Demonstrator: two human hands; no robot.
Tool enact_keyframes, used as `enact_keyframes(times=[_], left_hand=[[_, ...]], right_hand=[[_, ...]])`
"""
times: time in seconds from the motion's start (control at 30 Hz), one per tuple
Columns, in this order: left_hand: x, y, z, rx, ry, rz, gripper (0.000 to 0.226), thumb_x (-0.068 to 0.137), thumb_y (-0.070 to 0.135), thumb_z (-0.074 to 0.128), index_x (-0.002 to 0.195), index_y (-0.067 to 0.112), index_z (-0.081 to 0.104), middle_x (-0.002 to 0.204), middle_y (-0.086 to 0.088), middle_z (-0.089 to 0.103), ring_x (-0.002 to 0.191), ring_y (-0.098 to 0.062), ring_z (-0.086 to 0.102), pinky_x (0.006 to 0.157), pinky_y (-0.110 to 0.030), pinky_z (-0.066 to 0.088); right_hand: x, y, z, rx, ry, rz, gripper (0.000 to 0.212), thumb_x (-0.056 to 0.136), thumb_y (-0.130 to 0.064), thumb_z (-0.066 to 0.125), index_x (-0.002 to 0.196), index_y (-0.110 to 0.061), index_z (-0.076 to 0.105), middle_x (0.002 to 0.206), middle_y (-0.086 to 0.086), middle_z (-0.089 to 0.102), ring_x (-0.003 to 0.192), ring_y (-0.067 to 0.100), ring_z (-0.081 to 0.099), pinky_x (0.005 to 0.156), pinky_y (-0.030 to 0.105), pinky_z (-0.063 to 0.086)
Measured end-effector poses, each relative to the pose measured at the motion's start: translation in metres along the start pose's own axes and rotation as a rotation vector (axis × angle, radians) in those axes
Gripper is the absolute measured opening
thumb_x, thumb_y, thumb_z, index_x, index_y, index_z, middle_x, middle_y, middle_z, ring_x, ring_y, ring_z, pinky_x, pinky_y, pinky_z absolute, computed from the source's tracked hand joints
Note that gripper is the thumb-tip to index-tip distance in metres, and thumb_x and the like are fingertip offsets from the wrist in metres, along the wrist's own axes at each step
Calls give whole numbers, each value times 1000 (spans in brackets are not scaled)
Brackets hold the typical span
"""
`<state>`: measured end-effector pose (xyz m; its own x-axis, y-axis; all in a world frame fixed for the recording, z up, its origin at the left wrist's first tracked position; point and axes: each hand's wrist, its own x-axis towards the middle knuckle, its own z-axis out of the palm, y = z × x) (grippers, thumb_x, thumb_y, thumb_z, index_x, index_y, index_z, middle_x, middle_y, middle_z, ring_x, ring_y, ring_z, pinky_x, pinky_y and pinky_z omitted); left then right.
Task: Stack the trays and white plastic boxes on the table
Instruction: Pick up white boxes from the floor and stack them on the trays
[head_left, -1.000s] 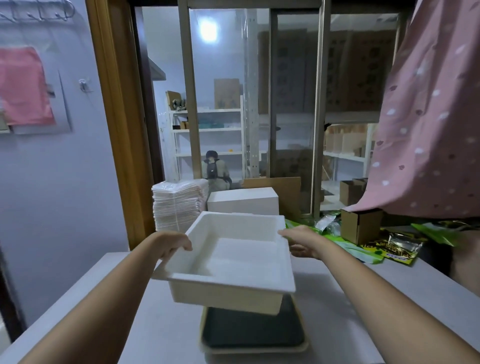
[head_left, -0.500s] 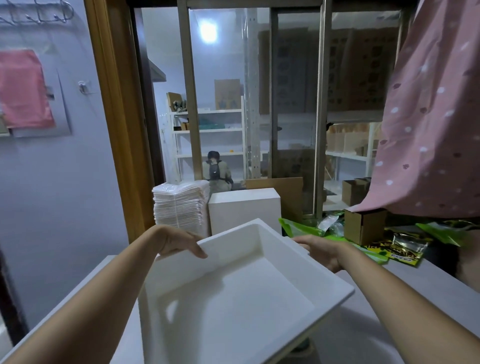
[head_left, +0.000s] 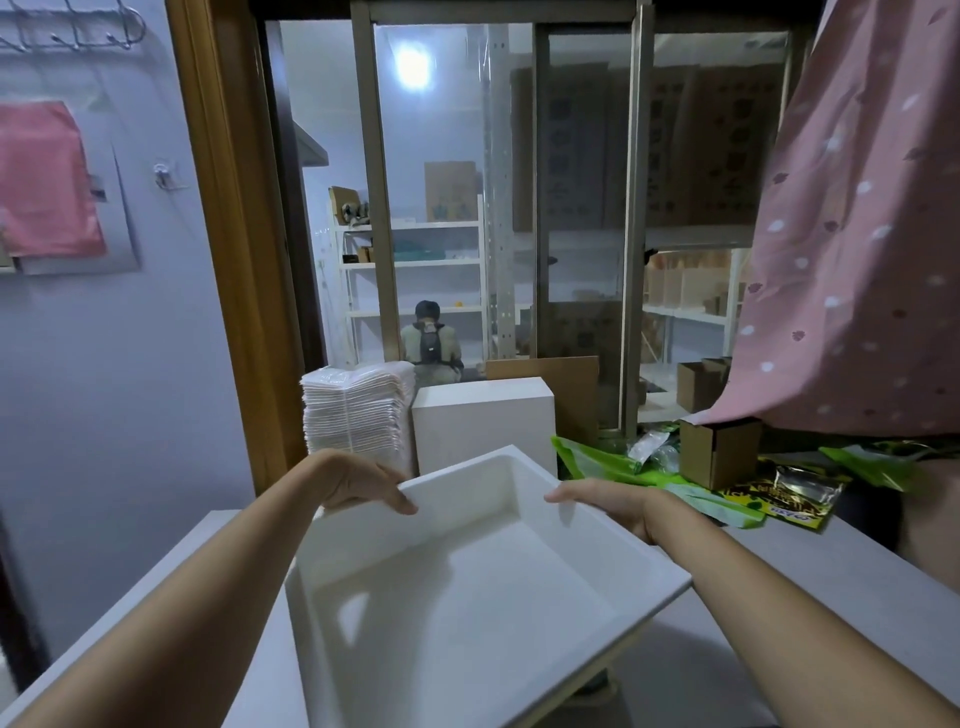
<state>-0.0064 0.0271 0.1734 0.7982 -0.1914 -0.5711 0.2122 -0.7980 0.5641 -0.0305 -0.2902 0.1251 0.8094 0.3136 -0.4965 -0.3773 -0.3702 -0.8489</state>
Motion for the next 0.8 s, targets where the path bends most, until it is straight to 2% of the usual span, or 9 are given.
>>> enact_keyframes(times=[0.17, 0.33, 0.4, 0.47, 0.53, 0.6, 0.7, 0.73, 0.8], left_hand=[[6, -6, -12, 355, 477, 71, 59, 84, 51, 63, 126, 11, 56, 126, -8, 59, 116, -26, 55, 90, -31, 46], [13, -24, -38, -124, 724, 271, 49, 80, 29, 73, 123, 16, 53, 121, -8, 59, 106, -21, 56, 86, -30, 52], [7, -33, -36, -327, 689, 195, 57, 83, 40, 68, 130, 14, 49, 129, -11, 55, 111, -25, 54, 90, -33, 49], [5, -48, -30, -643, 544, 17, 75, 79, 58, 61, 133, 9, 44, 131, -15, 52, 115, -33, 55, 91, -42, 47], [4, -56, -18, -827, 365, -40, 84, 72, 66, 59, 130, 7, 47, 126, -18, 55, 112, -35, 56, 90, -47, 49], [5, -58, -1, -905, 273, 16, 68, 65, 57, 68, 115, 12, 56, 116, -15, 59, 104, -32, 62, 87, -46, 51], [8, -48, 18, -1048, 228, 243, 24, 82, 36, 65, 89, 13, 63, 79, -9, 67, 62, -22, 69, 57, -30, 56], [7, -48, 20, -1083, 236, 276, 23, 90, 36, 57, 87, 13, 63, 76, -9, 66, 60, -21, 67, 54, -29, 54], [6, -51, 18, -1092, 236, 323, 38, 95, 45, 45, 102, 12, 60, 89, -12, 62, 77, -24, 62, 65, -34, 52]], right_hand=[[3, -2, -2, 3, 114, -33, 44, 87, -44, 53, 112, -10, 62, 100, 12, 68, 88, 27, 65, 82, 34, 49], [8, -3, -19, 85, 253, -97, 54, 79, -43, 58, 120, -8, 58, 116, 20, 67, 108, 37, 64, 100, 42, 45], [11, -4, -24, 131, 269, -122, 45, 87, -39, 51, 117, -6, 57, 103, 19, 69, 95, 35, 65, 88, 40, 48], [12, -4, -26, 175, 295, -123, 42, 89, -38, 48, 115, -7, 56, 96, 18, 69, 88, 33, 65, 81, 38, 49], [14, -5, -26, 202, 297, -119, 38, 90, -39, 48, 111, -8, 56, 94, 17, 68, 86, 31, 65, 76, 36, 49], [15, -4, -22, 207, 308, -112, 32, 92, -38, 45, 103, -9, 55, 91, 16, 66, 81, 30, 64, 71, 35, 49], [19, -4, -12, 198, 316, -114, 30, 93, -34, 45, 102, -8, 56, 88, 17, 66, 78, 30, 63, 69, 35, 48], [20, -3, -11, 199, 325, -116, 30, 93, -34, 44, 103, -7, 56, 86, 16, 66, 77, 30, 63, 68, 34, 47], [21, -1, -9, 195, 344, -113, 29, 94, -33, 44, 102, -7, 55, 85, 16, 65, 75, 30, 62, 66, 34, 47]])
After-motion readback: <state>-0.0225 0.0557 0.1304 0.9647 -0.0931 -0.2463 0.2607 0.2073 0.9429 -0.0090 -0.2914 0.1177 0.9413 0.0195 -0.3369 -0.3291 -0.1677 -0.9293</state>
